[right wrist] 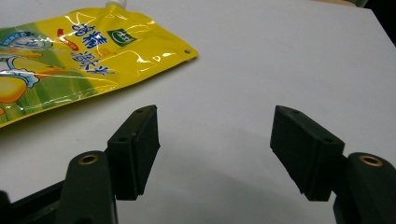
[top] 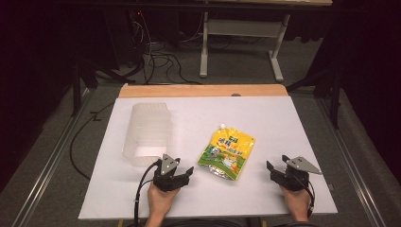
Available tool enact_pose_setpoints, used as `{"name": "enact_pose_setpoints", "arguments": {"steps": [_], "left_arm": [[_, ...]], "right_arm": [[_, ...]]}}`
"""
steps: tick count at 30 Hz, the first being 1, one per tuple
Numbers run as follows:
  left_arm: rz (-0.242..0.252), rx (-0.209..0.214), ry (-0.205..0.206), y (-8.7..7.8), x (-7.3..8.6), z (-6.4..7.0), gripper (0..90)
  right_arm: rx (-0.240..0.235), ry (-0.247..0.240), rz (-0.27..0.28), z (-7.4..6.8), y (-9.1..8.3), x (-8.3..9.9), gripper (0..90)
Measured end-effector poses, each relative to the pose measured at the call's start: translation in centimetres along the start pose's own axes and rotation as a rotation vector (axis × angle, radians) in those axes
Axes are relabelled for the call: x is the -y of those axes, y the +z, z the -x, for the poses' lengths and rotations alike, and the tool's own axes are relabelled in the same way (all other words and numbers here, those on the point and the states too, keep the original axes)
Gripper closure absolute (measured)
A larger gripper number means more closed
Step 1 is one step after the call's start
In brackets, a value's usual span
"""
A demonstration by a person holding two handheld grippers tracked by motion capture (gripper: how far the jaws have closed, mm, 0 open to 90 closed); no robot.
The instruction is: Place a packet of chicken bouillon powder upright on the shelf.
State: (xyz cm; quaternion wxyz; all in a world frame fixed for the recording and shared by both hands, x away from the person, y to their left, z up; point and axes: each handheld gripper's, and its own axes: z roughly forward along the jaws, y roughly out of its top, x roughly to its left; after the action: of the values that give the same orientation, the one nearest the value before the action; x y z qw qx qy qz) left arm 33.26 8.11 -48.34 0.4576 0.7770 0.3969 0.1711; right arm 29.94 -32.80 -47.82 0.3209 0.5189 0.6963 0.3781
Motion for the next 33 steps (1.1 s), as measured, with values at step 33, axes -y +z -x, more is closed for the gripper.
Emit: {"name": "enact_pose_setpoints", "arguments": {"steps": [33], "left_arm": [[0.003,-0.011,0.04,-0.06,-0.06,0.39,33.2]], "right_arm": [[-0.004,-0.008,0.006,-0.07,-0.09,0.01,32.9]]}}
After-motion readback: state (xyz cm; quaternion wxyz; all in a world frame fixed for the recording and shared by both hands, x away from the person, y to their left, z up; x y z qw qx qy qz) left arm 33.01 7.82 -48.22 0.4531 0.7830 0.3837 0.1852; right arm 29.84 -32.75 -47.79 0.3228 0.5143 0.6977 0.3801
